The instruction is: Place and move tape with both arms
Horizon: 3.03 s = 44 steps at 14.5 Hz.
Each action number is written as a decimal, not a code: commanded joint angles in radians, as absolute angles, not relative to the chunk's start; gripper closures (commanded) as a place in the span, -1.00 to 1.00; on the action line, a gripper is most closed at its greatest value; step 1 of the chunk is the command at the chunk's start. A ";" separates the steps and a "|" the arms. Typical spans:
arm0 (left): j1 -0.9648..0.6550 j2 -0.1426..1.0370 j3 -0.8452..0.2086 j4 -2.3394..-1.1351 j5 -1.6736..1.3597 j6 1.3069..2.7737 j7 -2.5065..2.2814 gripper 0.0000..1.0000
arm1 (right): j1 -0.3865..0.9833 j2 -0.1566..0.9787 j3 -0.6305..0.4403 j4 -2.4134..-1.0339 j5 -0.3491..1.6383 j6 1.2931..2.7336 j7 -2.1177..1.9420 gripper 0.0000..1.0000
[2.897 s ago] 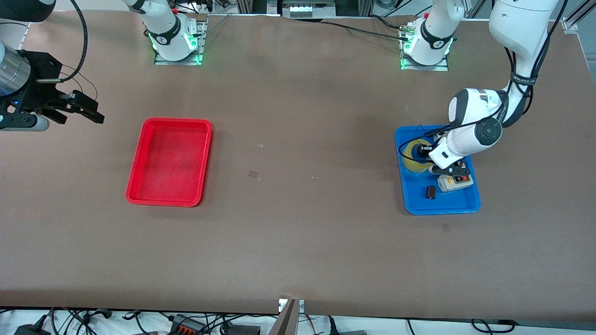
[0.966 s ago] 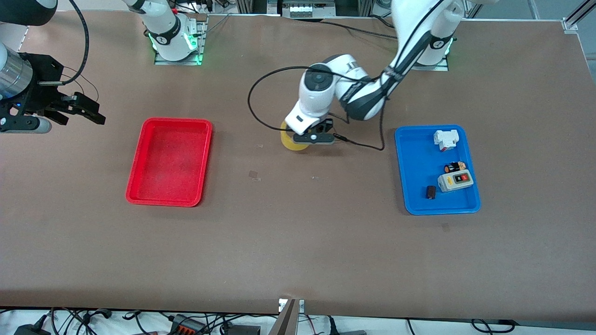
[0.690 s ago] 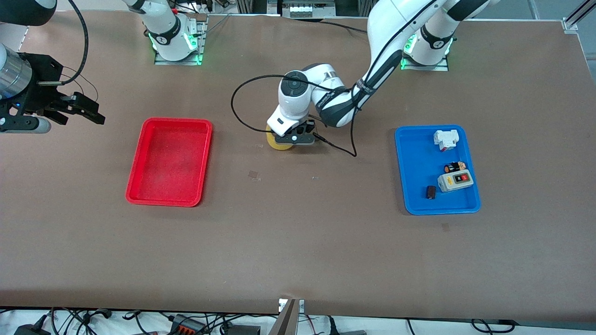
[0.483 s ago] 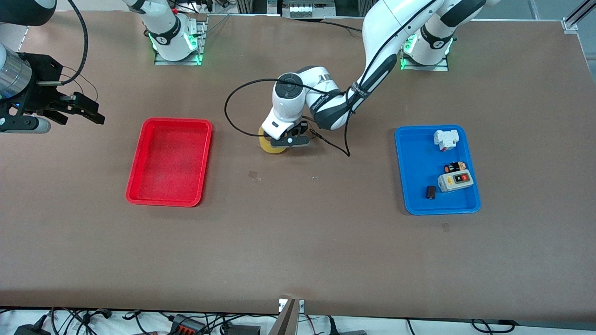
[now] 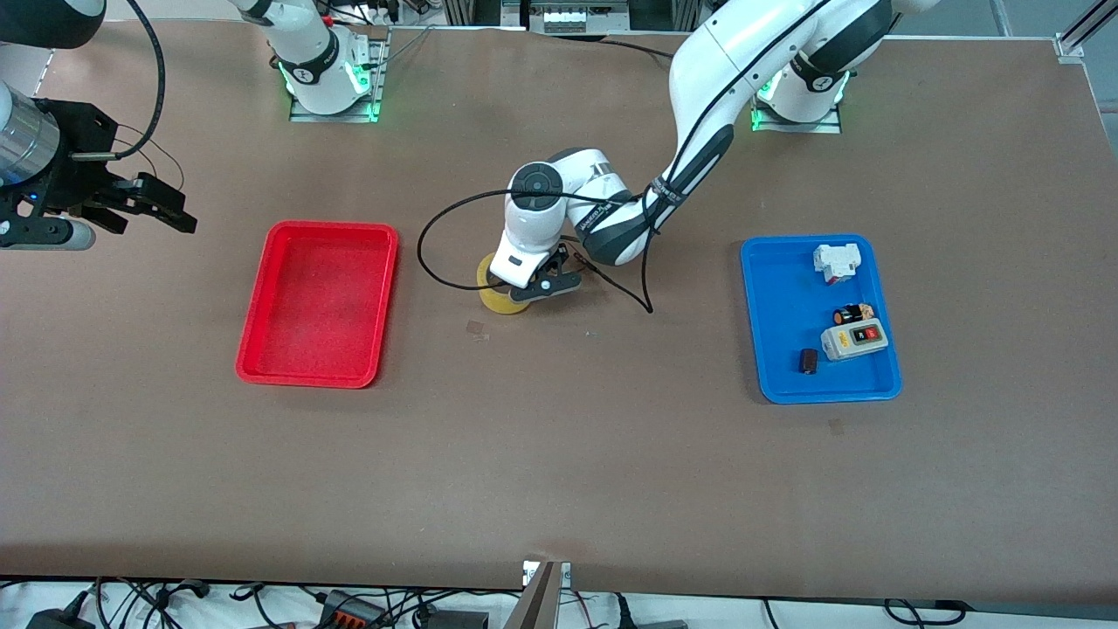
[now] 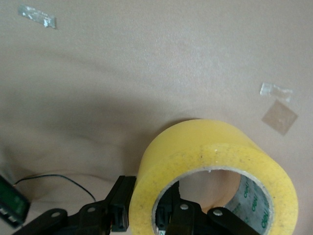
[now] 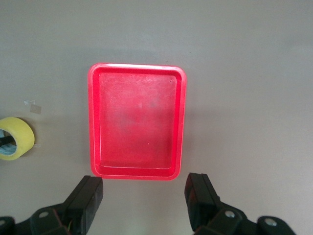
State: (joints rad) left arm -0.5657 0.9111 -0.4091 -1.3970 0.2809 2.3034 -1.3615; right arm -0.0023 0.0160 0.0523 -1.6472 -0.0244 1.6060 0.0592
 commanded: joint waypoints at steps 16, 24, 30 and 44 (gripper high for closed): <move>-0.370 0.625 -0.390 -1.335 0.295 1.803 -1.174 -1.00 | 0.254 0.110 0.064 -1.666 -0.021 1.752 0.280 -0.96; -0.082 0.462 -0.391 -1.331 0.250 1.554 -0.787 -1.00 | 0.438 0.305 0.066 -1.692 -0.020 1.966 0.438 -0.95; 0.138 0.353 -0.370 -1.335 0.140 1.491 -0.447 -1.00 | 0.547 0.403 0.066 -1.796 -0.020 2.143 0.499 -0.95; -0.037 0.043 0.012 -1.587 -0.014 1.557 -0.063 -1.00 | 0.591 0.598 0.066 -1.853 -0.020 2.433 0.563 -0.95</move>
